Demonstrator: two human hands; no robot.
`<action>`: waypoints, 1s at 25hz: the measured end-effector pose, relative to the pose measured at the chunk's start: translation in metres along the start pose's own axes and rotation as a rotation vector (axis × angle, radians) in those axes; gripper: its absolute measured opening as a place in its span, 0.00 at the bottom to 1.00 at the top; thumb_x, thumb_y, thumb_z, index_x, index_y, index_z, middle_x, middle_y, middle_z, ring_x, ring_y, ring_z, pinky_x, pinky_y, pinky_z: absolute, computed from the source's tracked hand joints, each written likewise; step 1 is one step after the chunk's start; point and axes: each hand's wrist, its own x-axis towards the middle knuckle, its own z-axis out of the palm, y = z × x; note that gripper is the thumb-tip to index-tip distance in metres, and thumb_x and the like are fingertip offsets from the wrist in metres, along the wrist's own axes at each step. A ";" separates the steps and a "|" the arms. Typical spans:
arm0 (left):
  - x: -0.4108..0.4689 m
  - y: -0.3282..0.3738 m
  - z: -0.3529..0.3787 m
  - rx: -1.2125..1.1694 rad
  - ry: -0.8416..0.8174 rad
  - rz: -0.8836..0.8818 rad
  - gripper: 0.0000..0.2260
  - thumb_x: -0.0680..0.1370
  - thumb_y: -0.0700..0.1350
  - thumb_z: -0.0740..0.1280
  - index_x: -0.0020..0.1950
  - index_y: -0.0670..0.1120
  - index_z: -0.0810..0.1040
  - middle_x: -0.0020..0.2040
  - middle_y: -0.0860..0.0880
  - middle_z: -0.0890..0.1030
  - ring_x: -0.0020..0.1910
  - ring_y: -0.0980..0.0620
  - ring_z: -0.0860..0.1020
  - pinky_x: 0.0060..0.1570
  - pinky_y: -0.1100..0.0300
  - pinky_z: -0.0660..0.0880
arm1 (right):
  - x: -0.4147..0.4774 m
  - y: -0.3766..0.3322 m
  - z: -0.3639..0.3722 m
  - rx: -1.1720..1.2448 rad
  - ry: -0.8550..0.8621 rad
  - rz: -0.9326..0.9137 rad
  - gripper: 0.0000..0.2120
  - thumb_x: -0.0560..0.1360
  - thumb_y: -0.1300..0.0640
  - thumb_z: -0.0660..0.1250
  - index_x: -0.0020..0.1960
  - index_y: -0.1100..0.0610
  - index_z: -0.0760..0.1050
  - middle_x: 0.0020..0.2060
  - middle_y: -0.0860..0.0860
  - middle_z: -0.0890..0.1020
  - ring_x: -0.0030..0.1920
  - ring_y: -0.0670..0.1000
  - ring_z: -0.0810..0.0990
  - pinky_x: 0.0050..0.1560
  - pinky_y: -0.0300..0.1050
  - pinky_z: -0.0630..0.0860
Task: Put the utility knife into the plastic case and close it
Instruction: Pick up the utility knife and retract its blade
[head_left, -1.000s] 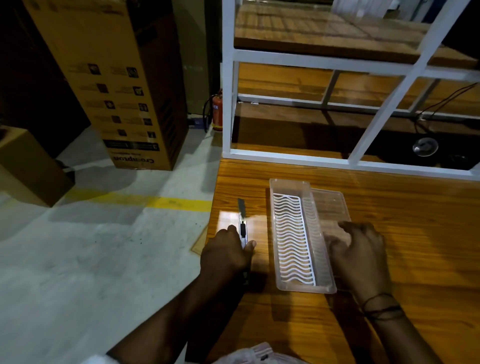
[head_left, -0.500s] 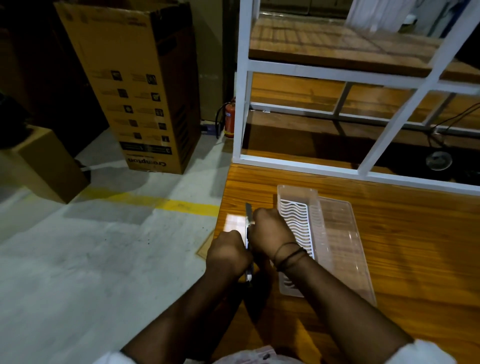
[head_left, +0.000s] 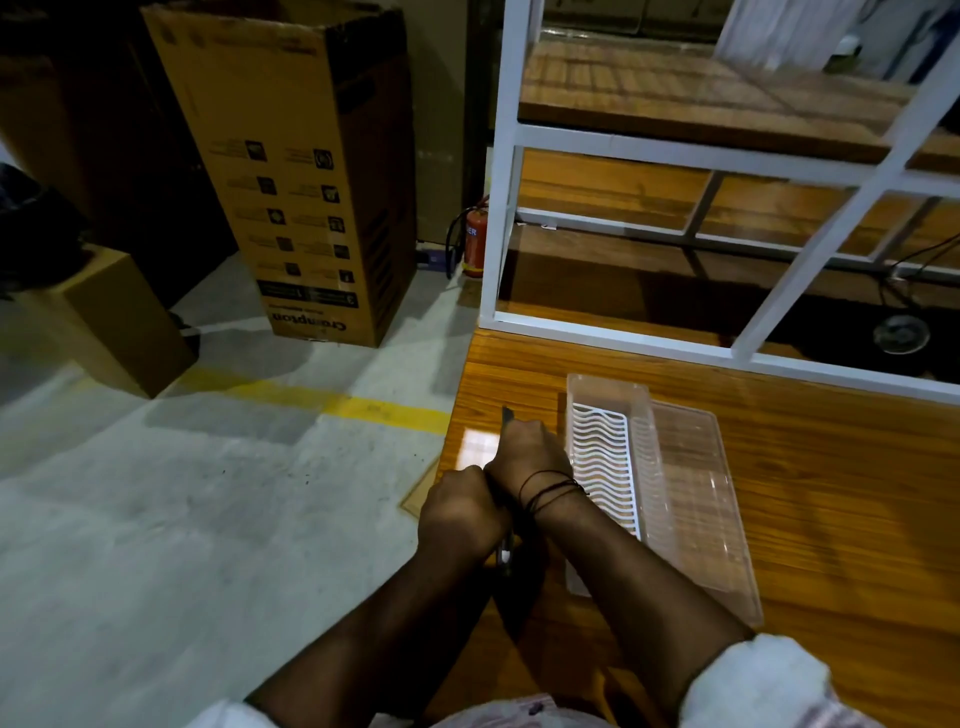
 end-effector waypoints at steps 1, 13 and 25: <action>0.000 0.000 0.000 -0.010 0.001 -0.001 0.09 0.77 0.48 0.69 0.51 0.44 0.83 0.50 0.44 0.85 0.51 0.42 0.84 0.47 0.56 0.78 | 0.001 0.000 0.000 0.008 -0.005 0.003 0.19 0.69 0.58 0.75 0.59 0.60 0.80 0.54 0.60 0.84 0.54 0.62 0.84 0.47 0.51 0.81; -0.007 0.011 -0.020 -0.606 -0.020 0.016 0.12 0.75 0.50 0.78 0.45 0.43 0.81 0.39 0.44 0.84 0.29 0.52 0.84 0.27 0.59 0.82 | -0.009 0.042 -0.038 0.770 -0.004 0.005 0.11 0.71 0.55 0.77 0.48 0.61 0.82 0.39 0.58 0.86 0.41 0.59 0.87 0.40 0.56 0.84; -0.032 0.020 -0.020 -0.346 -0.266 0.608 0.50 0.69 0.47 0.82 0.80 0.63 0.52 0.52 0.62 0.77 0.37 0.59 0.80 0.41 0.66 0.81 | -0.035 0.097 -0.049 1.241 0.136 -0.053 0.12 0.73 0.59 0.75 0.55 0.61 0.83 0.42 0.60 0.87 0.39 0.54 0.85 0.36 0.46 0.79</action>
